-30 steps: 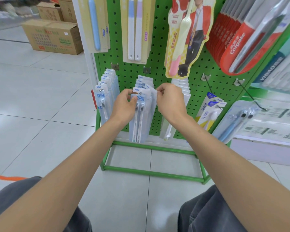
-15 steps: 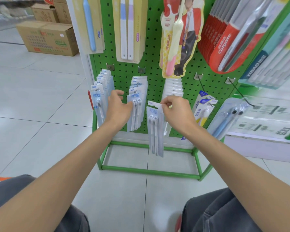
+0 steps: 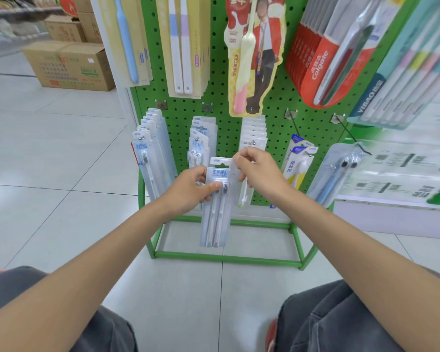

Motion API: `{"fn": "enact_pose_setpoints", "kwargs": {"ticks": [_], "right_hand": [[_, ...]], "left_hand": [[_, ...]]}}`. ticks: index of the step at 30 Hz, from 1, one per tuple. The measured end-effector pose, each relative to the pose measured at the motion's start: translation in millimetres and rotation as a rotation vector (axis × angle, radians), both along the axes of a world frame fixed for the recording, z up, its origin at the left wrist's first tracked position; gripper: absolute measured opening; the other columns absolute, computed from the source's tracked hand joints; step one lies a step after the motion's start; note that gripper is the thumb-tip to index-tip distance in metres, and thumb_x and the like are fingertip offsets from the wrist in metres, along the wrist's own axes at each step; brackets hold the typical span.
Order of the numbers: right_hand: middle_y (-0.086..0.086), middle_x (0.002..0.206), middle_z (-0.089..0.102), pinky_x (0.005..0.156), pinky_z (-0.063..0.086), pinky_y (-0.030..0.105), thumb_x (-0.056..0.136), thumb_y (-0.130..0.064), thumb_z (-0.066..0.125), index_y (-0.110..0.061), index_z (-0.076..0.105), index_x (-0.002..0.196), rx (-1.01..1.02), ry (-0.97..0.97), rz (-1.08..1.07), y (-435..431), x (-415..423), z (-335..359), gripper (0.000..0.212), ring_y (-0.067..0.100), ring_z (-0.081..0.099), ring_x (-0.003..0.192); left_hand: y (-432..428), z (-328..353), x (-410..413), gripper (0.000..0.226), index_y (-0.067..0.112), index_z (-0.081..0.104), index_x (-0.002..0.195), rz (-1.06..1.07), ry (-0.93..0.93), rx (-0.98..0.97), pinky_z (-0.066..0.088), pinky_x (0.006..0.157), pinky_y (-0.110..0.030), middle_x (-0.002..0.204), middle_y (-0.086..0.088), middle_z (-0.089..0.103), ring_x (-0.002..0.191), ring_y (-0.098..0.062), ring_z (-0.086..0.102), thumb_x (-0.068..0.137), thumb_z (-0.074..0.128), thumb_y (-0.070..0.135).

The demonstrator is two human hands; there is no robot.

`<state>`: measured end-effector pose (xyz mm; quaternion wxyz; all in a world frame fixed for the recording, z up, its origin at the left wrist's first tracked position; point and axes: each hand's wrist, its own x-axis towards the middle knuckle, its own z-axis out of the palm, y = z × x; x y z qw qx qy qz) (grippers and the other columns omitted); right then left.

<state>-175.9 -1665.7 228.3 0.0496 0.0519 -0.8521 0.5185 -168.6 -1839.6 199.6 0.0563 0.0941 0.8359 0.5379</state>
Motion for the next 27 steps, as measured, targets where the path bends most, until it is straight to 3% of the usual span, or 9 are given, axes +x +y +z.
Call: {"fn": "enact_pose_setpoints", "kwargs": {"ticks": [5,9,12,14,19,23,27], "right_hand": [[0.000,0.074,0.057,0.065,0.045,0.030,0.089,-0.035,0.068,-0.014,0.059,0.079,0.059,0.039,-0.035,-1.2,-4.3,1.5,0.025,0.013,0.051,0.065],[0.003,0.067,0.052,0.060,0.039,0.025,0.094,-0.039,0.061,-0.002,0.064,0.083,0.060,-0.052,-0.016,0.0,-6.6,3.7,0.039,0.011,0.047,0.058],[0.010,0.075,0.054,0.060,0.041,0.022,0.098,-0.041,0.053,0.003,0.065,0.091,0.066,-0.137,0.033,0.0,-4.5,1.8,0.047,0.000,0.048,0.045],[0.010,0.078,0.057,0.063,0.044,0.025,0.099,-0.042,0.050,0.006,0.064,0.095,0.093,-0.205,0.079,-0.6,-4.5,-2.0,0.051,0.002,0.052,0.050],[0.004,0.086,0.060,0.060,0.047,0.024,0.101,-0.043,0.044,-0.008,0.064,0.094,0.118,-0.432,0.266,-2.3,-1.6,-14.4,0.041,0.013,0.058,0.062],[0.007,0.088,0.050,0.063,0.046,0.025,0.096,-0.042,0.056,-0.010,0.056,0.089,0.240,-0.581,0.455,0.4,1.7,-26.2,0.033,0.014,0.061,0.066],[0.003,0.087,0.064,0.063,0.045,0.021,0.091,-0.034,0.067,-0.015,0.061,0.091,0.384,-0.638,0.592,0.0,7.8,-34.9,0.020,0.010,0.062,0.071]], "left_hand": [[0.3,1.9,0.7,0.014,0.016,0.064,0.107,-0.023,0.005,0.066,0.046,0.057,-0.013,0.082,0.005,0.065,0.054,-0.001,0.056,0.094,0.064,0.020],[0.6,5.7,0.3,0.014,0.016,0.065,0.108,0.016,-0.001,0.139,0.050,0.060,-0.018,0.077,0.008,0.065,0.055,-0.002,0.055,0.096,0.061,0.022],[-0.4,9.8,-0.5,0.011,0.017,0.065,0.102,0.073,-0.014,0.212,0.047,0.057,-0.015,0.061,0.013,0.062,0.053,-0.002,0.054,0.096,0.060,0.025],[-1.3,12.3,-1.3,0.016,0.014,0.065,0.104,0.117,-0.009,0.243,0.045,0.055,-0.014,0.056,0.015,0.060,0.053,-0.003,0.051,0.097,0.059,0.027],[-8.2,18.8,-4.4,0.020,0.015,0.064,0.098,0.284,0.023,0.291,0.042,0.057,-0.018,0.054,0.012,0.048,0.052,-0.007,0.041,0.099,0.056,0.033],[-17.2,25.5,-8.1,0.022,0.025,0.058,0.080,0.390,0.022,0.326,0.040,0.060,-0.021,0.061,0.006,0.040,0.055,-0.009,0.036,0.099,0.055,0.037],[-23.4,30.8,-11.9,0.018,0.025,0.062,0.088,0.426,0.030,0.361,0.036,0.061,-0.024,0.063,0.003,0.036,0.056,-0.010,0.033,0.100,0.054,0.036]]}}
